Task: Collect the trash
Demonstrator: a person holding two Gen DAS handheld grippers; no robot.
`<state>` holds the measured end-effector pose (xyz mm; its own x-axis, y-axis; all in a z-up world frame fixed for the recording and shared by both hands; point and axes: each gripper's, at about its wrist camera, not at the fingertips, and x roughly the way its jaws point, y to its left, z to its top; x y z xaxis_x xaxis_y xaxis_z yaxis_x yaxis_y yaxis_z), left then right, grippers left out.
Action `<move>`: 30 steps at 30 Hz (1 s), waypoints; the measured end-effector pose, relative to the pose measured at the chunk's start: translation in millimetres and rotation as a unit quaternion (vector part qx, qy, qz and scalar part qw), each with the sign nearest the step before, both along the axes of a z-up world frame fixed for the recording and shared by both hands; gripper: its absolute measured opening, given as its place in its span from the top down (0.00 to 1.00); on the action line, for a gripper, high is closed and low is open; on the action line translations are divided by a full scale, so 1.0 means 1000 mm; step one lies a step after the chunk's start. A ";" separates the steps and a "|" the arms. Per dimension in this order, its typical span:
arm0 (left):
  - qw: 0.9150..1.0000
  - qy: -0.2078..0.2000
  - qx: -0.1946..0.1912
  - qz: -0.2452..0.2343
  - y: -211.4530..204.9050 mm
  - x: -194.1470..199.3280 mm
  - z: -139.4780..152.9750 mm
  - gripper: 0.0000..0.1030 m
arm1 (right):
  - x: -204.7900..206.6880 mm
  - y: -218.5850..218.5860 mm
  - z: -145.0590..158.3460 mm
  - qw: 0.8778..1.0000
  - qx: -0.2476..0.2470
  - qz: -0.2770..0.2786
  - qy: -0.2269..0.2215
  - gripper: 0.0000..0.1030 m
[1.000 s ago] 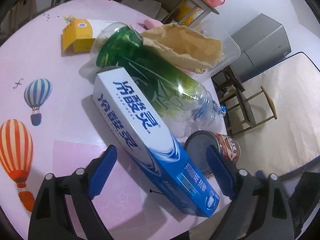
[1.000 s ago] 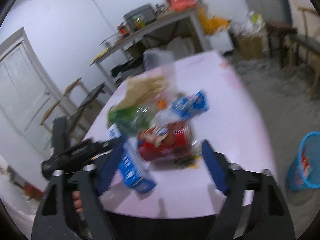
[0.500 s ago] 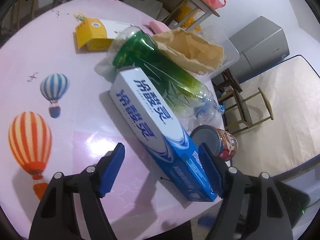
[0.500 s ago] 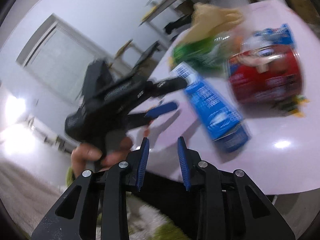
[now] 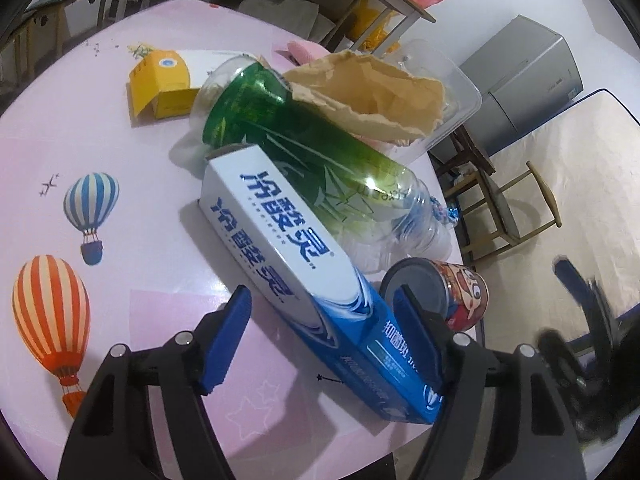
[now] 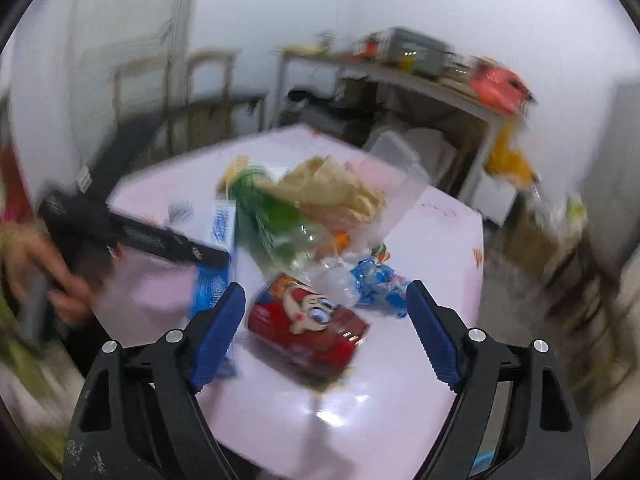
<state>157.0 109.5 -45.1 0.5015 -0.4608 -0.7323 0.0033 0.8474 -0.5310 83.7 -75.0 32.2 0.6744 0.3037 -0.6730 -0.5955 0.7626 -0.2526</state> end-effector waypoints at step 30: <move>0.998 -0.005 -0.054 -0.036 0.009 0.001 -0.011 0.50 | 0.053 -0.121 -0.071 0.817 0.375 -0.243 0.364 0.17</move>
